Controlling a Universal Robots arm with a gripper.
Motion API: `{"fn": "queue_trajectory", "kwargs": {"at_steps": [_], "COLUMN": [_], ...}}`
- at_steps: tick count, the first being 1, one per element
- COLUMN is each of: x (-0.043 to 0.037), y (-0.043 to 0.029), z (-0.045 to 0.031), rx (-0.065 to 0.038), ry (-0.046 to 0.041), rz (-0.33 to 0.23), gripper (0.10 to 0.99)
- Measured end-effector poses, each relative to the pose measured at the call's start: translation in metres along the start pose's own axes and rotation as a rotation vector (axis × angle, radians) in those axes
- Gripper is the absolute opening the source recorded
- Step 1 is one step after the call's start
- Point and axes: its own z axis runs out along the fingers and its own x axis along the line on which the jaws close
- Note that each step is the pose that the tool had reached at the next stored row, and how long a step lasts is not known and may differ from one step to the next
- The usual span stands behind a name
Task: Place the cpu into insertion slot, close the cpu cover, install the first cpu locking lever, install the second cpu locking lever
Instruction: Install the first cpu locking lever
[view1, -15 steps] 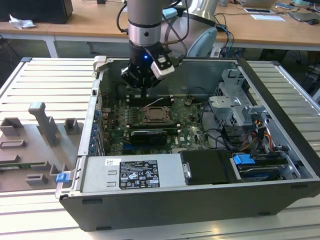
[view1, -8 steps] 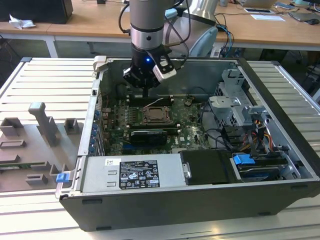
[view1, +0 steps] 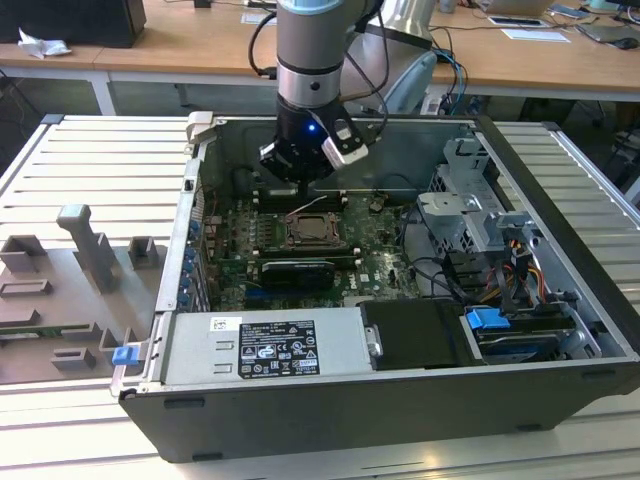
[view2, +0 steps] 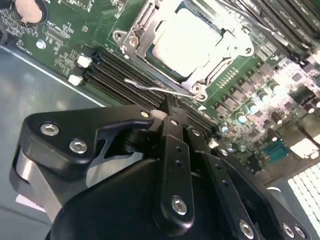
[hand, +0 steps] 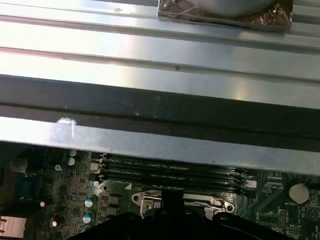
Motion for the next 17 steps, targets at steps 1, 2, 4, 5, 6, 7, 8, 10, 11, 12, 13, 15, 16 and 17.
{"fn": "queue_trajectory", "kwargs": {"at_steps": [1,2,4,5,6,7,8,10,11,12,13,15,16,17], "x": [-0.0022,-0.0055,-0.0084,-0.0091,-0.0105,-0.0115,-0.0125,-0.014,-0.0143,-0.0147,-0.015,-0.0156,-0.0167,-0.0171], "y": [-0.0001,0.0002,0.001,0.0011,0.0012,0.0011,0.0009,0.0007,0.0006,0.0005,0.0006,0.0006,0.0007,0.0006], "z": [0.0008,0.0019,0.0029,0.0032,0.0036,0.0038,0.0042,0.0052,0.0055,0.006,0.0065,0.0072,0.0078,0.0082], "rx": [0.0,0.0,0.0,0.0,0.0,0.0,-0.002,-0.006,-0.009,-0.012,-0.015,-0.019,-0.021,-0.021], "ry": [0.0001,0.0,0.0,0.0,-0.0001,-0.0002,-0.0001,-0.0006,-0.0009,-0.0013,-0.0016,-0.0021,-0.0023,-0.0024], "rz": [0.0,0.0,0.0,0.0,0.0,0.0,0.0,0.0,0.001,0.0,0.0,0.001,0.0,0.0], "gripper": [0.106,0.106,0.106,0.106,0.106,0.106,0.106,0.106,0.106,0.106,0.106,0.106,0.106,0.106]}}
